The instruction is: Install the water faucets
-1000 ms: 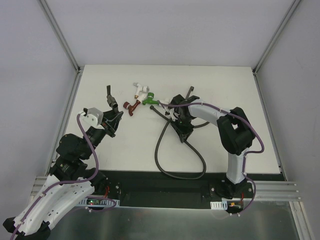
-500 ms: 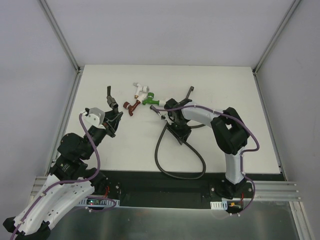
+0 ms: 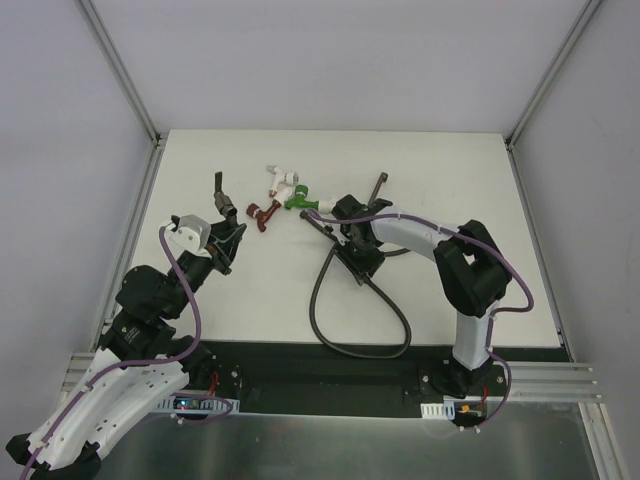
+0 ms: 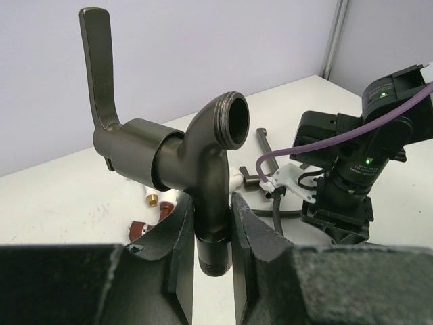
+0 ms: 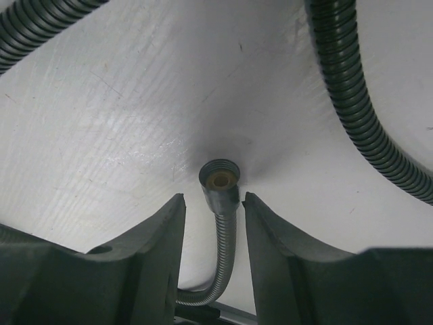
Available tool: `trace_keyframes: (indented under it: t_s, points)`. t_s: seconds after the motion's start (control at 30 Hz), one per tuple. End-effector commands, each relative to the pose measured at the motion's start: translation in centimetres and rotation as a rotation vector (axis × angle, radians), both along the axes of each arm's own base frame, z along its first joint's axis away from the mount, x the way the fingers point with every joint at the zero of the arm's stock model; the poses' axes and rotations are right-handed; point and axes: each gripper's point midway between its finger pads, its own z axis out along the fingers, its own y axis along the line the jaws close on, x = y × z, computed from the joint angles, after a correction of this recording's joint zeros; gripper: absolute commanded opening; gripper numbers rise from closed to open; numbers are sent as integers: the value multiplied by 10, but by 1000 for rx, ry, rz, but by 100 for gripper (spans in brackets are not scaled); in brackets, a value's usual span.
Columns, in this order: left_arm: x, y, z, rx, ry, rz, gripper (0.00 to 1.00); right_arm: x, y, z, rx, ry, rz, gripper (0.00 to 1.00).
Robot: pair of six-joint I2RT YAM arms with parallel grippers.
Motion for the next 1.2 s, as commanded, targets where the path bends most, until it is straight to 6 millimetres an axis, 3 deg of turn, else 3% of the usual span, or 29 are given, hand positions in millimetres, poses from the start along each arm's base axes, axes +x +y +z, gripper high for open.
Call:
trace_keyframes:
  t_s: [0.0, 0.37, 0.47, 0.6, 0.67, 0.77, 0.87, 1.03, 1.07, 1.13, 1.17]
  points:
    - [2, 4, 16, -19, -55, 21, 0, 3, 2, 11, 24, -55, -30, 42]
    - [2, 3, 15, -19, -51, 15, 0, -1, 0, 2, 23, -41, -32, 31]
    - [2, 3, 15, -19, -49, 15, 0, 1, 1, 0, 26, -49, -34, 25]
    - [2, 2, 15, -24, -46, 13, 0, 3, 2, 1, 42, -65, -30, 7]
    - [1, 1, 15, -31, -42, 7, 0, 5, 7, 8, 74, -85, -23, 2]
    - [-1, -2, 19, -60, -37, -17, 0, 9, 18, 27, 163, -138, -6, 2]
    - [-3, -9, 29, -101, -41, -50, 0, 19, 32, 62, 283, -241, 31, 2]
    - [-6, -23, 57, -147, -62, -129, 0, 35, 53, 151, 439, -403, 153, 1]
    - [-9, -25, 70, -161, -81, -145, 0, 47, 62, 187, 484, -474, 164, 2]
    - [-9, -33, 83, -168, -91, -180, 0, 53, 65, 224, 531, -559, 195, 2]
    - [-13, -33, 99, -189, -115, -198, 0, 56, 70, 247, 578, -611, 212, 2]
